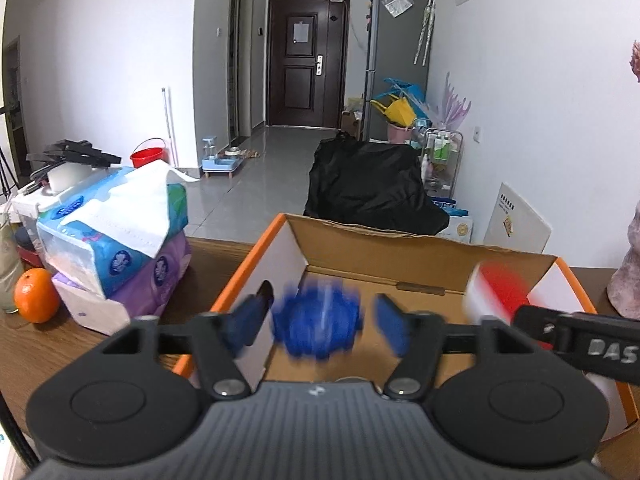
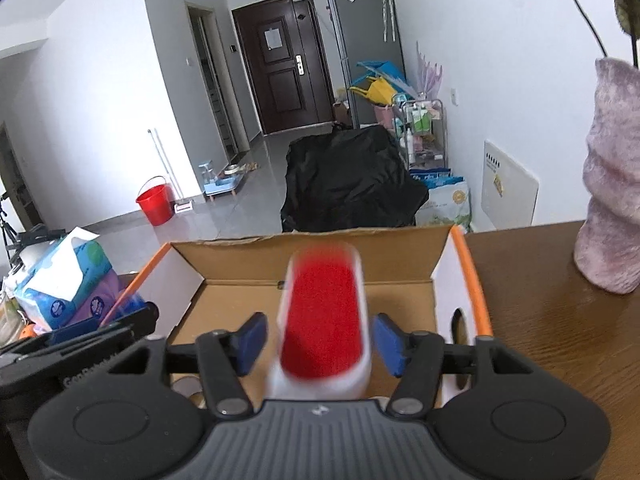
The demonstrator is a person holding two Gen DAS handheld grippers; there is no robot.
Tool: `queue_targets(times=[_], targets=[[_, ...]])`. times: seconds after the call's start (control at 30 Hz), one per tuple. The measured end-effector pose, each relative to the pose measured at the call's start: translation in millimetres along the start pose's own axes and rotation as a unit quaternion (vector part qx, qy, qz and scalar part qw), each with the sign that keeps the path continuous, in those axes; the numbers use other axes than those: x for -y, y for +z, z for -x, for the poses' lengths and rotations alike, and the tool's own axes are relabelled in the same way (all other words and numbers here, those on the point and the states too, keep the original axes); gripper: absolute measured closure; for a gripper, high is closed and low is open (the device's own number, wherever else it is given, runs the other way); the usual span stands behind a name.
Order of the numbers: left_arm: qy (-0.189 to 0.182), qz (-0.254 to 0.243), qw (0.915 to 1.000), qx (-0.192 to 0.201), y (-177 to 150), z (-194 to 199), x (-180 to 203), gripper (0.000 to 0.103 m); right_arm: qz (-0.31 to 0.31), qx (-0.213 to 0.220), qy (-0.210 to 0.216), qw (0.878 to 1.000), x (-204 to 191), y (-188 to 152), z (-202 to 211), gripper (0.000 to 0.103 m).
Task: Organize rigid objects
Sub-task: 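Open the left tool to drop the blue cap while the right tool drops the lint roller, then withdraw both open tools from the box back over the table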
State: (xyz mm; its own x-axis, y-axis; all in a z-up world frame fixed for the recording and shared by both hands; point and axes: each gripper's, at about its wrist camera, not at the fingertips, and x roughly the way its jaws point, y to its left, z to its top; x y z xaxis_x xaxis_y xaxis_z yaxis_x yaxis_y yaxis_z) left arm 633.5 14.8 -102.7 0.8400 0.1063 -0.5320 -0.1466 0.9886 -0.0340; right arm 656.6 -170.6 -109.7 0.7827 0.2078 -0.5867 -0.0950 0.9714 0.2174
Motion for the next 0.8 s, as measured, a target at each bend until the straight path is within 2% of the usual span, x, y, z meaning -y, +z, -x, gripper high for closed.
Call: queue_targets(times=[0.03,0.07,0.13,0.23,0.5,0.8], targets=[[0.005,0.003,1.0,0.003,0.5,1.6,-2.3,0.013,0.0,0.004,-0.004,1.0,2.0,0.5,3.7,0.016],[0.008,0.004,0.9999,0.007,1.0,3.5,-3.9,0.007,0.0,0.008,-0.009,1.0,3.5,1.2,6.8,0.012],[0.011,0.006,0.9998,0.012,2.8,7.1,-7.7,0.0,0.0,0.017,-0.012,1.0,6.9,2.6,12.5,0.009],[0.012,0.009,0.9997,0.017,4.2,10.6,-10.3,0.0,-0.008,0.022,-0.008,1.0,13.7,3.6,17.7,0.003],[0.013,0.008,0.9998,0.009,5.1,11.4,-8.9,0.0,-0.003,0.031,-0.012,0.999,16.6,1.7,23.4,0.002],[0.014,-0.005,0.9997,0.019,-0.5,22.6,-2.4,0.0,0.018,0.057,-0.008,0.998,11.7,-2.4,40.2,0.002]])
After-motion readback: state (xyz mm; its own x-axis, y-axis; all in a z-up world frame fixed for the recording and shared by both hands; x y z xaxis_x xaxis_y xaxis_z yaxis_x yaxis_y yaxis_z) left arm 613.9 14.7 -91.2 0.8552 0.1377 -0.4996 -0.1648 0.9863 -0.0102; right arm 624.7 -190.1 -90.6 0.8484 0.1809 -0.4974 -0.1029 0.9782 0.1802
